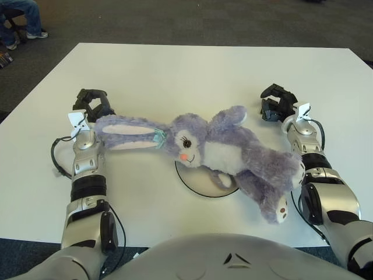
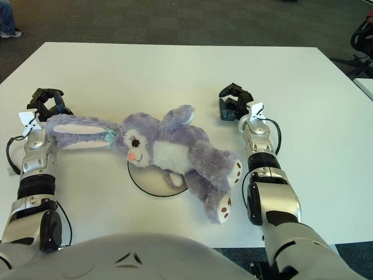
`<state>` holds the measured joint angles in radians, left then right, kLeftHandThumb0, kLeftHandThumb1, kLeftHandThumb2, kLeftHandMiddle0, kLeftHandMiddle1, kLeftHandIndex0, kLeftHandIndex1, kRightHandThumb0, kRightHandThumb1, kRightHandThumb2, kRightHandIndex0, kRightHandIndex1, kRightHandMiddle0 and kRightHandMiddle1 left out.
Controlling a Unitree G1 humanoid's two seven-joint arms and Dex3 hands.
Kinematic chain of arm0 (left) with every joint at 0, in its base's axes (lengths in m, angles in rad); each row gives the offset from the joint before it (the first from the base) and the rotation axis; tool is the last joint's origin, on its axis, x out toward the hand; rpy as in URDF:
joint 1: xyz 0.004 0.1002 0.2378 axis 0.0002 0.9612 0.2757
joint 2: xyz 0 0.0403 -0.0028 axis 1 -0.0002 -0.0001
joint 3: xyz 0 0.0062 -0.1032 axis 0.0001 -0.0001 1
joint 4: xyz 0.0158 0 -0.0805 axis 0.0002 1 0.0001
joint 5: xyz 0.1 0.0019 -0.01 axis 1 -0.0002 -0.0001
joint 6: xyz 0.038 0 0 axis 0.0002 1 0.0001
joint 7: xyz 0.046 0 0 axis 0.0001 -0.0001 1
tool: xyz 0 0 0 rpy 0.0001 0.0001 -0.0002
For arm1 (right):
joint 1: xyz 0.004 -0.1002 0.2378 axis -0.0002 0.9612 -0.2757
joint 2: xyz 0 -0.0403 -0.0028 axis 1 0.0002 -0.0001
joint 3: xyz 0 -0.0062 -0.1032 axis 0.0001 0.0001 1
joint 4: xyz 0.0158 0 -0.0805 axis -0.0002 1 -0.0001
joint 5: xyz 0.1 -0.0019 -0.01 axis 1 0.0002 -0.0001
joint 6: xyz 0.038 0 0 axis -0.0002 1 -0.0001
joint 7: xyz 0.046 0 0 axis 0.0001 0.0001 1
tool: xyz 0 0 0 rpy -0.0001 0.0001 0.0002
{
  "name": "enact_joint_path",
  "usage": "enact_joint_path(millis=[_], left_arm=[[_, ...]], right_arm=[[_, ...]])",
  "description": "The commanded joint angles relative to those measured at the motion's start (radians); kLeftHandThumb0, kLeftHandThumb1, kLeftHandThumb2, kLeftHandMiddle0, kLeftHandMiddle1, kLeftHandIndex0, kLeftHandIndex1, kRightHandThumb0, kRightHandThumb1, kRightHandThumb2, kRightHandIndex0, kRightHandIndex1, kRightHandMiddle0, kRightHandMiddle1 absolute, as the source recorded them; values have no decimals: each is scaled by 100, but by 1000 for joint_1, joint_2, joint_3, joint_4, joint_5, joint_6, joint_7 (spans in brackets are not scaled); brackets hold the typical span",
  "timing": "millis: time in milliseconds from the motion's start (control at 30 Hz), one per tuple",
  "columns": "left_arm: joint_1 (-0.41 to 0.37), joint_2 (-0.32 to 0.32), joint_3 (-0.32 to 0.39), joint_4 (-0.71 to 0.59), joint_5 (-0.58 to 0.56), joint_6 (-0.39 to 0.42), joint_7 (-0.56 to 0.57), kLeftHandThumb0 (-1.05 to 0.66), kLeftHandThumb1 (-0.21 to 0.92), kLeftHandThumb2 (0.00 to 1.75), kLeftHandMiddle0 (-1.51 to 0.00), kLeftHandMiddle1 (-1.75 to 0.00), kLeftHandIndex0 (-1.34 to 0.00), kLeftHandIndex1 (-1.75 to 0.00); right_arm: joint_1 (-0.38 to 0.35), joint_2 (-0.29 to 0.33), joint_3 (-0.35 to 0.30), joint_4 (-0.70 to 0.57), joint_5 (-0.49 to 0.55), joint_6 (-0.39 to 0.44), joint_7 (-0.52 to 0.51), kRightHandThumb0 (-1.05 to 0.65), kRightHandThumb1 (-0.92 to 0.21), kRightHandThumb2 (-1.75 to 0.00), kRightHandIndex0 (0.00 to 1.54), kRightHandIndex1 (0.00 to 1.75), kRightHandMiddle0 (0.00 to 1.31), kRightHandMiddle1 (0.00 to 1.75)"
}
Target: Put the doll into the plate.
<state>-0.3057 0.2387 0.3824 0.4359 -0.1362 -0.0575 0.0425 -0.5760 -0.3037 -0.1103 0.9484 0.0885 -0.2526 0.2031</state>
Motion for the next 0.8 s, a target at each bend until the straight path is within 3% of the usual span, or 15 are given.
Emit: enact_joint_path(millis=[0,333,767], left_arm=[[-11,-8,-24,-20,-27,-26,-53,-44,45,114,-114,-175,-51,-175],[2,-24,-57,-22,-74,-42,-154,-45,42,118,-114,-175,-53,-175],[11,-80,-102,28,-71,-106,-197,-45,42,118,-112,-175,-53,-175]], right_arm=[[59,8,17,42,-30,60,-1,-1,-22,-139,67,175,53,161],[63,8,17,37,-27,61,0,-1,-22,-140,67,175,51,165],[66,9,16,31,-26,59,3,-1,-23,-138,67,175,53,161]])
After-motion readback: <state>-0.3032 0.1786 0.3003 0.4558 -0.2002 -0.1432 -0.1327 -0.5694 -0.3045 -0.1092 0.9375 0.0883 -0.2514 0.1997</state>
